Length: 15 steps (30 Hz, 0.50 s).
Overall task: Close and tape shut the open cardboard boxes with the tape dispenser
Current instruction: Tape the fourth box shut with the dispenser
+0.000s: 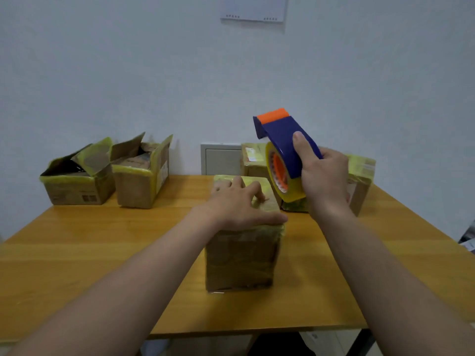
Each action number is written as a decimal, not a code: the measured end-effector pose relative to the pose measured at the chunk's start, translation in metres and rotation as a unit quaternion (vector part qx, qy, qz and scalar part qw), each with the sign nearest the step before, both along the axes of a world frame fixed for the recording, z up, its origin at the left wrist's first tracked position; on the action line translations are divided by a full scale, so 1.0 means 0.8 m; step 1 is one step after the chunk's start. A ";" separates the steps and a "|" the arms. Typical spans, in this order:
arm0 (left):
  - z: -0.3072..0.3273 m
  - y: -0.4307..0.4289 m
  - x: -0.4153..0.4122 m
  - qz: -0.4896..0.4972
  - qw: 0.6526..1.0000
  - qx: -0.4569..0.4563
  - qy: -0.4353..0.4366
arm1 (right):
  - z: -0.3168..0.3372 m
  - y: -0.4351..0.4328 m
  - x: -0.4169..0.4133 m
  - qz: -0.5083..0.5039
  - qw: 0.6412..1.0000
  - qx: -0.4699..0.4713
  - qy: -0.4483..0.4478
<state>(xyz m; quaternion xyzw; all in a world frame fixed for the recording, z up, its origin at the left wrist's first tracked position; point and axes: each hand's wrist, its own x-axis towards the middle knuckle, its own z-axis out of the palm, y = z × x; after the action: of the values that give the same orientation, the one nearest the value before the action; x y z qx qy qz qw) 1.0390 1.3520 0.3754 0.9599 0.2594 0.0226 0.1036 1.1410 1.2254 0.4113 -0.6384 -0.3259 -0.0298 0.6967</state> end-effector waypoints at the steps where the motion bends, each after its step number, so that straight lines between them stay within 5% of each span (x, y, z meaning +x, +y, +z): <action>1: -0.001 -0.006 0.003 0.004 1.000 0.012 -0.002 | -0.004 0.010 -0.004 0.019 0.999 0.019 0.029; 5: -0.001 -0.007 -0.008 0.001 0.999 0.006 -0.041 | -0.020 0.045 -0.012 0.040 0.994 0.064 0.075; 8: -0.001 0.018 -0.038 -0.029 0.994 -0.089 -0.054 | -0.030 0.062 -0.013 0.047 0.987 0.091 0.124; 12: -0.020 0.021 -0.064 -0.004 0.963 -0.162 -0.215 | -0.035 0.074 -0.012 0.090 0.973 0.093 0.192; 15: -0.025 0.015 -0.060 -0.011 0.959 -0.147 -0.243 | -0.037 0.075 -0.009 0.123 0.972 0.057 0.191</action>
<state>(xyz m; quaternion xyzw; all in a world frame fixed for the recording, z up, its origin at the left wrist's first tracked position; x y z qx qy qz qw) 0.9906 1.3638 0.3553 0.9026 0.2163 0.2153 0.3035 1.1341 1.2850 0.3818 -0.5466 -0.2600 0.1599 0.7798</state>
